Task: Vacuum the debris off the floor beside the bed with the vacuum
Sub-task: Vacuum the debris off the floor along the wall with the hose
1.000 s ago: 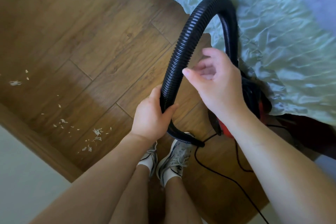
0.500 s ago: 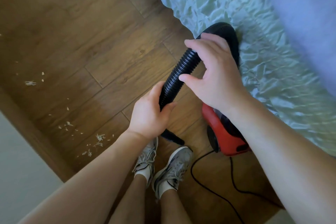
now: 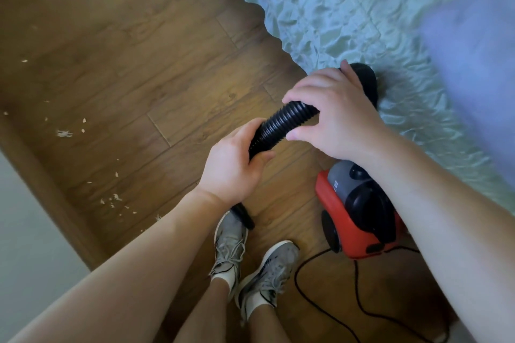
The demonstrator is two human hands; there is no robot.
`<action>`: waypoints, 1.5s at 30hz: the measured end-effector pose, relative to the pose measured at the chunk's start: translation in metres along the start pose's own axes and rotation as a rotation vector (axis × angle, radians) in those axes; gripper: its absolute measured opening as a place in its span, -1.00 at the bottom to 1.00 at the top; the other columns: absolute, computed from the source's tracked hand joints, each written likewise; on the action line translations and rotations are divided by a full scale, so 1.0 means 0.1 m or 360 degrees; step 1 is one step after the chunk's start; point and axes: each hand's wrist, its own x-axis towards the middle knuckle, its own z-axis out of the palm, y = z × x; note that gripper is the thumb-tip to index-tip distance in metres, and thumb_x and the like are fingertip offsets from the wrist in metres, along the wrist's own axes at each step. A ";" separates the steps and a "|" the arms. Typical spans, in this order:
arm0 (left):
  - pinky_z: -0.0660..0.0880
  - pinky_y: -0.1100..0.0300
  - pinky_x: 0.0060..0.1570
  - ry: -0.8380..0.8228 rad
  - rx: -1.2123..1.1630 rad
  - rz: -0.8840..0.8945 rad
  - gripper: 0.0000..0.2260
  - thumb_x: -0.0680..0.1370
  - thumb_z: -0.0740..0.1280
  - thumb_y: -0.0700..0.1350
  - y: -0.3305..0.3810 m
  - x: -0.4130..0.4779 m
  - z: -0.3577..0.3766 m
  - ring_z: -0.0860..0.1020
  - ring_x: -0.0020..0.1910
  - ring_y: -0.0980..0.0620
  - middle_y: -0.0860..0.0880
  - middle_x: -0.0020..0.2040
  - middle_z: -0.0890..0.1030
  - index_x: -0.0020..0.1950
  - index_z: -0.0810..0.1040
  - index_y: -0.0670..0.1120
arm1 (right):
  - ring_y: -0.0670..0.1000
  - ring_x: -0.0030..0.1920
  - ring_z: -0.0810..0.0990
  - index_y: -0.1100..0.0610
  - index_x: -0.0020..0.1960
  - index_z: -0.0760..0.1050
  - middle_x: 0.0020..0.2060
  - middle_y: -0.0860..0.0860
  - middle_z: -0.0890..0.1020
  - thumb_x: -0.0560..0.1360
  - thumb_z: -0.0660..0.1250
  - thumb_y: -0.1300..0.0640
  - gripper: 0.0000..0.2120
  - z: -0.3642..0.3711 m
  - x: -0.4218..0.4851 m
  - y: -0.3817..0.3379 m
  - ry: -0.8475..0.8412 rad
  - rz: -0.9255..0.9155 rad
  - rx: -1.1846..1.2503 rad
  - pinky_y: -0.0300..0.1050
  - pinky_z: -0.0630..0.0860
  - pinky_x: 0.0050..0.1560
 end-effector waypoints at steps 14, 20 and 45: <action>0.49 0.09 0.19 0.0138 0.0063 0.0030 -0.59 0.55 0.44 -0.15 -0.15 0.25 -0.33 0.56 0.16 -0.01 0.00 0.19 0.61 0.39 0.51 -0.11 | -0.06 -0.10 0.50 -0.13 -0.06 0.58 -0.19 -0.16 0.55 0.33 0.48 -0.26 -0.71 0.00 0.26 -0.11 0.0029 0.0125 0.0053 -0.11 0.32 0.13; 0.47 0.14 0.28 0.0293 0.0043 -0.0163 -0.59 0.52 0.48 -0.12 -0.15 0.24 -0.40 0.53 0.22 0.08 0.04 0.23 0.58 0.36 0.54 -0.08 | -0.07 -0.18 0.50 -0.09 -0.11 0.59 -0.27 -0.15 0.53 0.34 0.46 -0.28 -0.71 0.08 0.25 -0.20 0.0079 0.0212 0.0134 -0.07 0.42 0.01; 0.54 -0.03 0.28 0.0703 -0.1069 -0.1262 -0.39 0.41 0.43 0.31 -0.22 0.36 -0.40 0.63 0.18 0.08 0.09 0.15 0.66 0.34 0.46 0.01 | -0.06 -0.09 0.55 0.03 -0.02 0.61 -0.12 -0.15 0.61 0.36 0.47 -0.24 -0.62 0.51 -0.21 -0.47 0.0273 0.0369 0.0268 -0.03 0.42 0.09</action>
